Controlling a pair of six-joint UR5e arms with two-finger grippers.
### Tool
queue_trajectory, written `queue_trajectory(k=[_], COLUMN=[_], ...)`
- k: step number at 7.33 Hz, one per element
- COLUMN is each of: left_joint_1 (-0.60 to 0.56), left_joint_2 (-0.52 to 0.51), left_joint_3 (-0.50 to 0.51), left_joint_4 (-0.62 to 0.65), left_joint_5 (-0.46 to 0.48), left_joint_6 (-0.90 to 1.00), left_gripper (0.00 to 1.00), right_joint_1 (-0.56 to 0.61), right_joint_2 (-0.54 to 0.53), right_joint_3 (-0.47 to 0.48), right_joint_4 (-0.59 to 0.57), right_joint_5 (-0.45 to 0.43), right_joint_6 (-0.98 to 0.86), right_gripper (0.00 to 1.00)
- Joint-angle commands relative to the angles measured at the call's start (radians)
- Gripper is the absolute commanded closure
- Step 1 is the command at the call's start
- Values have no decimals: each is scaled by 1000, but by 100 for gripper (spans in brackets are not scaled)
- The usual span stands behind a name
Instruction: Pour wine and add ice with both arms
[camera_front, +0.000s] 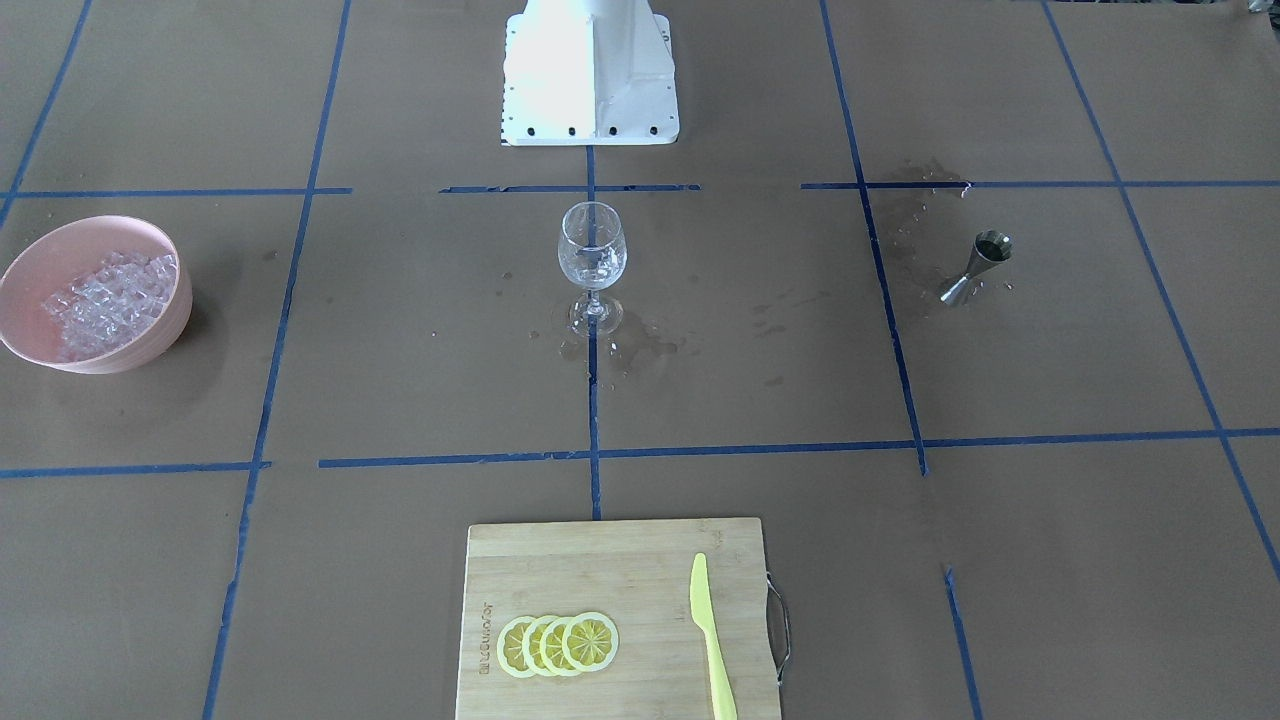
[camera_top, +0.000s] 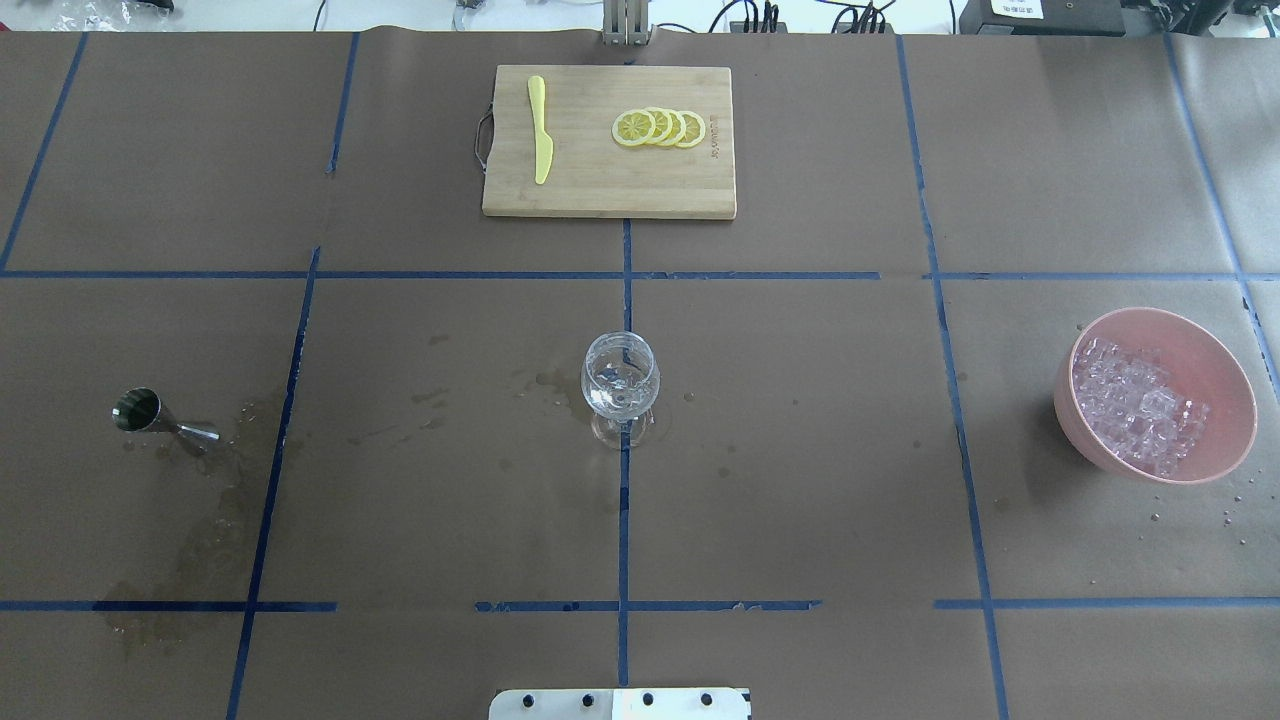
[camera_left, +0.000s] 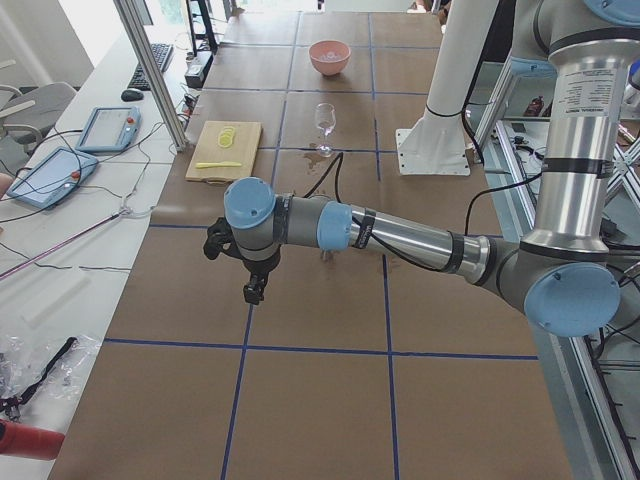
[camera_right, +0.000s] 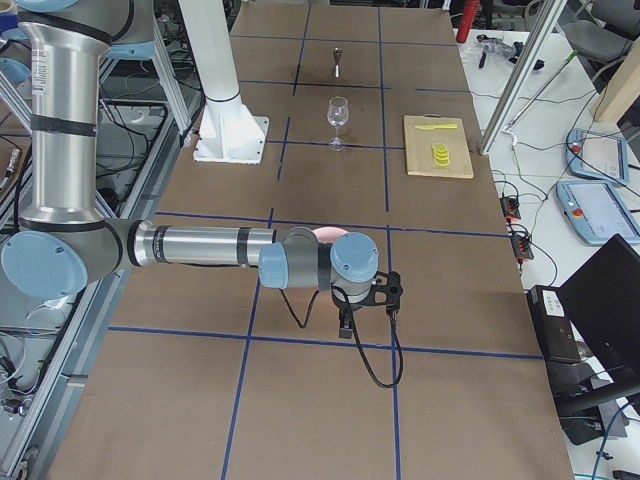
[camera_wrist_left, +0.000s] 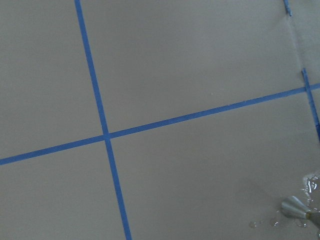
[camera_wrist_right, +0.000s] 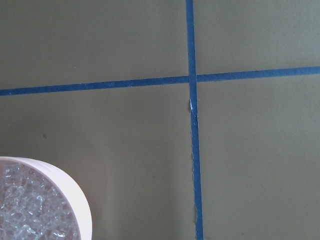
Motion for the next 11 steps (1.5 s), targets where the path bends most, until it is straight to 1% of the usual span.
queue_trajectory(k=[1,2,3,4,5,6,7,8,9,10,11], left_joint_1=[101,184,253,313,355,436,508,587,657,736,784], left_joint_2=[-6,-3,13,77,154,258,361,407,440,478,506], left_joint_3=[0,-15,-29,-34,-37,-36,-36,-39,-39,-39,-39], left_joint_4=[-299,-389,-472,-605,-760,-1019,-1225,-1319,-1367,-1451,-1501], left_joint_5=[-23,53,183,263,284,345,388,447,477,494,584], left_joint_6=[-199,-326,-355,-389,-514,-677,-779,-839,-840,-851,-860], left_gripper=[0,0,0,1,6,2,1,1,1,1,1], right_joint_1=[-41,-58,-67,-78,-89,-109,-110,-111,-111,-111,-111], right_joint_2=[-3,-2,1,1,3,3,4,9,9,9,9], right_joint_3=[-52,-51,-49,-51,-51,-51,-48,-48,-46,-42,-37], right_joint_4=[177,182,184,184,184,187,187,187,187,185,185], right_joint_5=[6,12,21,35,33,32,32,32,33,36,38], right_joint_6=[6,38,47,46,44,46,46,47,47,47,47], right_gripper=[0,0,0,0,0,0,0,0,0,0,0])
